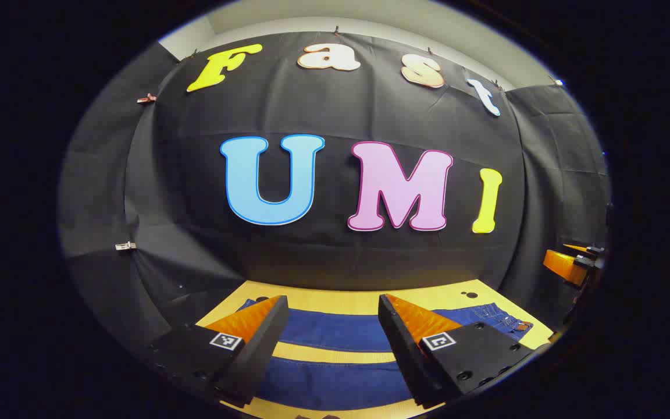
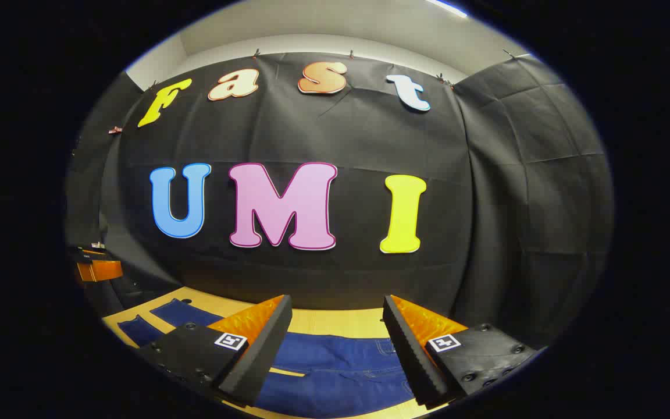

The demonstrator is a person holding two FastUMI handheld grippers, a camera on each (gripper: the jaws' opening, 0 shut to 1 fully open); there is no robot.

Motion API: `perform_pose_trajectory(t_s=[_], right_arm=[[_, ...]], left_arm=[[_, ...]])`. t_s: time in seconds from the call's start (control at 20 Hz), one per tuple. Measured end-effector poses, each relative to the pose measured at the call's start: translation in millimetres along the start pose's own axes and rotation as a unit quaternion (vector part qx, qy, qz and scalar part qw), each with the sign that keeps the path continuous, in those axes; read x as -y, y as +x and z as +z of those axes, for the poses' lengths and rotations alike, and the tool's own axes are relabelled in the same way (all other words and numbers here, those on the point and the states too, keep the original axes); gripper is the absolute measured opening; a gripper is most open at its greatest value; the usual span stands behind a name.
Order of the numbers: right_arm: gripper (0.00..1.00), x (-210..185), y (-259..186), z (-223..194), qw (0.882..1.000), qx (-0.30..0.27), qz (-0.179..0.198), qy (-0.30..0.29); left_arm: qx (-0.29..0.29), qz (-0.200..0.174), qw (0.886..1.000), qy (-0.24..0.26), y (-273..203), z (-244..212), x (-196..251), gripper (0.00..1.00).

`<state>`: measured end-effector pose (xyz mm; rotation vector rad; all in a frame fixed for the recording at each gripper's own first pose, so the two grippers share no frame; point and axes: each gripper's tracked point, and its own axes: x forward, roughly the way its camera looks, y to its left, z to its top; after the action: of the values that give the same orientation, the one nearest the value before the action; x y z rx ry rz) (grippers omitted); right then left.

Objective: Grasp the waist and the cuffs of the jeans and fold them to make the two legs overlap; first hold the waist and fold one-third of the jeans toward the cuffs, then hold the cuffs and fold the remaining one-third in the same direction to finish folding.

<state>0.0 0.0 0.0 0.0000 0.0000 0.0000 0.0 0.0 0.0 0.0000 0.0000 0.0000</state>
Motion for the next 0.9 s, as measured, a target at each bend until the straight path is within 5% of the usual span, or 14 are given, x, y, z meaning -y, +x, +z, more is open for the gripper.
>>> perform_pose_trajectory(t_s=[0.75, 0.9], right_arm=[[0.96, -0.1, -32.0, 5.3, 0.997, -0.011, -0.035, -0.071], [0.96, -1.6, -39.7, 4.6, 0.996, -0.017, -0.042, -0.072]], left_arm=[[-0.052, 0.018, 0.997, 0.051, -38.6, -49.6, -95.4, 0.96], [-0.07, 0.02, 0.992, 0.099, -48.2, -65.5, -129.7, 0.96]])
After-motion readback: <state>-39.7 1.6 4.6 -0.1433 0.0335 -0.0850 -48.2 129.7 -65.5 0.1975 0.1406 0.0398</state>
